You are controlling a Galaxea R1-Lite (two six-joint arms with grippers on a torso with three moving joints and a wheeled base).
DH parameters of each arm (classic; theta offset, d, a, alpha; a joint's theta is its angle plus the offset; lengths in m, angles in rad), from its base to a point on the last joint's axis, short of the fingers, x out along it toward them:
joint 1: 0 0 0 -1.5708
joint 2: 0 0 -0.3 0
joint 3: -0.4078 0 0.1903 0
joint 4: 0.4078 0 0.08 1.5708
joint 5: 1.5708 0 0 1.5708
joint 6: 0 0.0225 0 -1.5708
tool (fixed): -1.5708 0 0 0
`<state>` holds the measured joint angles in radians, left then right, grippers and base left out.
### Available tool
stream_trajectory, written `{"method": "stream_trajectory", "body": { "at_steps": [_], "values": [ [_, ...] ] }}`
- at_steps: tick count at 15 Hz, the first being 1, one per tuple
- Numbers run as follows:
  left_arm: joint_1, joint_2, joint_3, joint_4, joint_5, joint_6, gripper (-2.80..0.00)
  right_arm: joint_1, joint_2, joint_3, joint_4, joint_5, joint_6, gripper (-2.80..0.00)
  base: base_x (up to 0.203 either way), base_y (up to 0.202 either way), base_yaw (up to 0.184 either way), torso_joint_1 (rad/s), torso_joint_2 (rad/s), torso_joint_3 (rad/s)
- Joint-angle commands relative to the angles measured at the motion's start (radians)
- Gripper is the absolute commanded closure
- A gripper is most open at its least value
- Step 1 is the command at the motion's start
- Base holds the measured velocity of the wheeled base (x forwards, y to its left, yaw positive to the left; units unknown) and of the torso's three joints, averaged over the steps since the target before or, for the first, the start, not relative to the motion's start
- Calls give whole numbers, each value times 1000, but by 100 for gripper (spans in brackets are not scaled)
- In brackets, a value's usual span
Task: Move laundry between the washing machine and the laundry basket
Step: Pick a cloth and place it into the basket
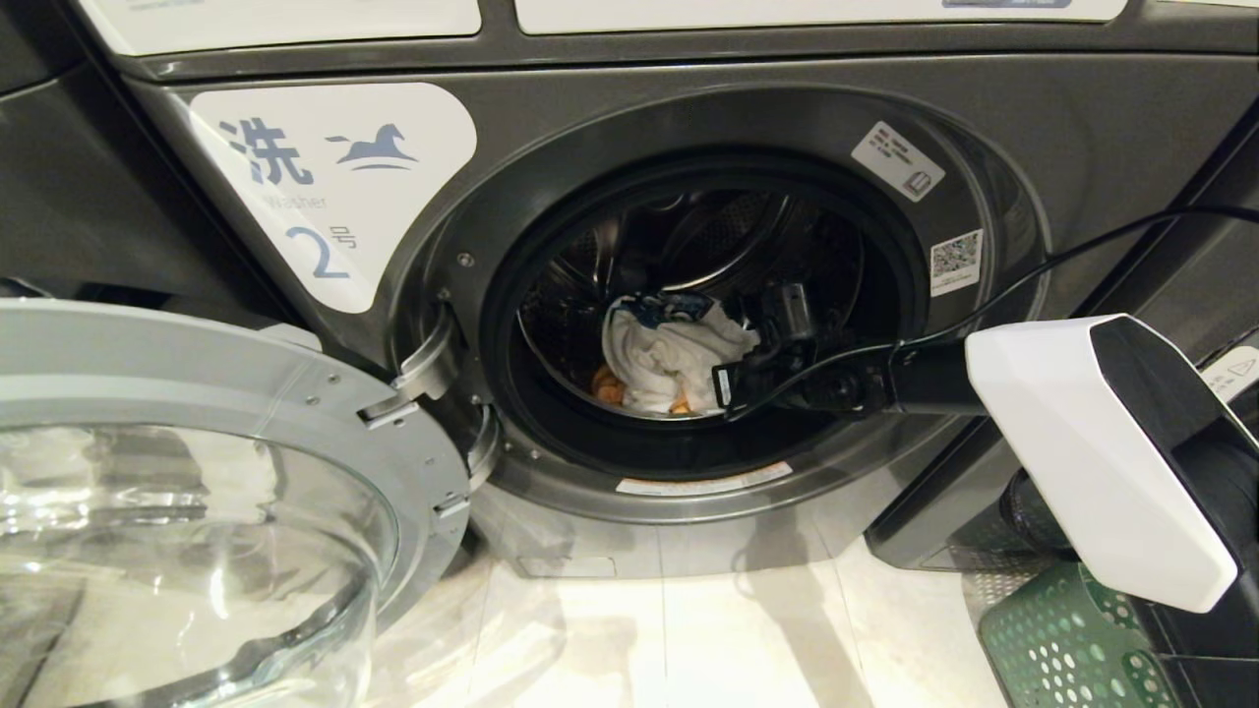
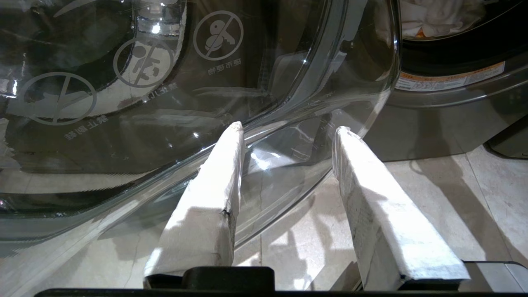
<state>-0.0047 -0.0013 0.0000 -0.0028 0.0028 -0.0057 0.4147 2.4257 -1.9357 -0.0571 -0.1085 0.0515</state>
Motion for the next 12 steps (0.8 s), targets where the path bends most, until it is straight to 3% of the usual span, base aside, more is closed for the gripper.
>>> {"method": "stream_trajectory", "body": {
  "at_steps": [1, 7, 10, 12],
  "values": [
    [0, 1, 2, 0, 0, 0, 0, 4, 24, 2, -76, -1, 1, -280, 0, 0, 0, 0, 0, 0],
    [0, 1, 2, 0, 0, 0, 0, 14, 138, 2, -257, -14, -10, -280, 0, 0, 0, 0, 0, 0],
    [0, 1, 2, 0, 0, 0, 0, 19, 189, 1, -403, -84, -20, -280, 0, 0, 0, 0, 0, 0],
    [0, 1, 2, 0, 0, 0, 0, 19, 229, 1, -430, -103, -33, -280, 0, 0, 0, 0, 0, 0]
  ]
}}
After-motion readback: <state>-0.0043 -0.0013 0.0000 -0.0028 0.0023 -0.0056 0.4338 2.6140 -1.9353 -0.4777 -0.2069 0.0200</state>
